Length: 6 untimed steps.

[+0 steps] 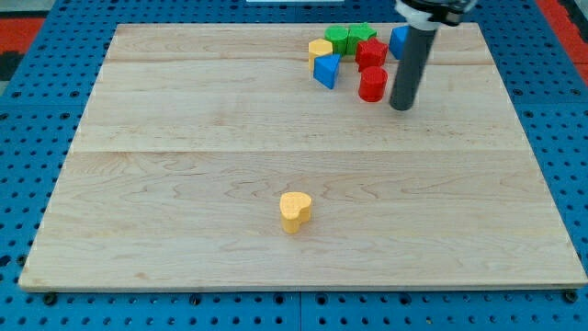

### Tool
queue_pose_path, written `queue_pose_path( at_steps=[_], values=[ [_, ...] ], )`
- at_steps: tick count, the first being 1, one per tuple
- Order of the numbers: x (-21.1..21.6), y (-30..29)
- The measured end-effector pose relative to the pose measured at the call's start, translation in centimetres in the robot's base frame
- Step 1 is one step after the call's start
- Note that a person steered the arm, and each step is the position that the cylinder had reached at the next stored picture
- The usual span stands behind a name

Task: Push the red circle to the left of the red star

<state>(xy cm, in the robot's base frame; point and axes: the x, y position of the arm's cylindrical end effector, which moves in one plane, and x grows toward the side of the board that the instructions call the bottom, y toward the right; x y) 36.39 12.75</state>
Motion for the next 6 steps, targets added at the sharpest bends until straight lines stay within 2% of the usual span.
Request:
queue_pose_path(
  at_steps=[1,2,3,6],
  values=[
    [-2.9,-2.6],
    [-3.3,-1.1],
    [-1.1,8.6],
    [-1.1,8.9]
  ],
)
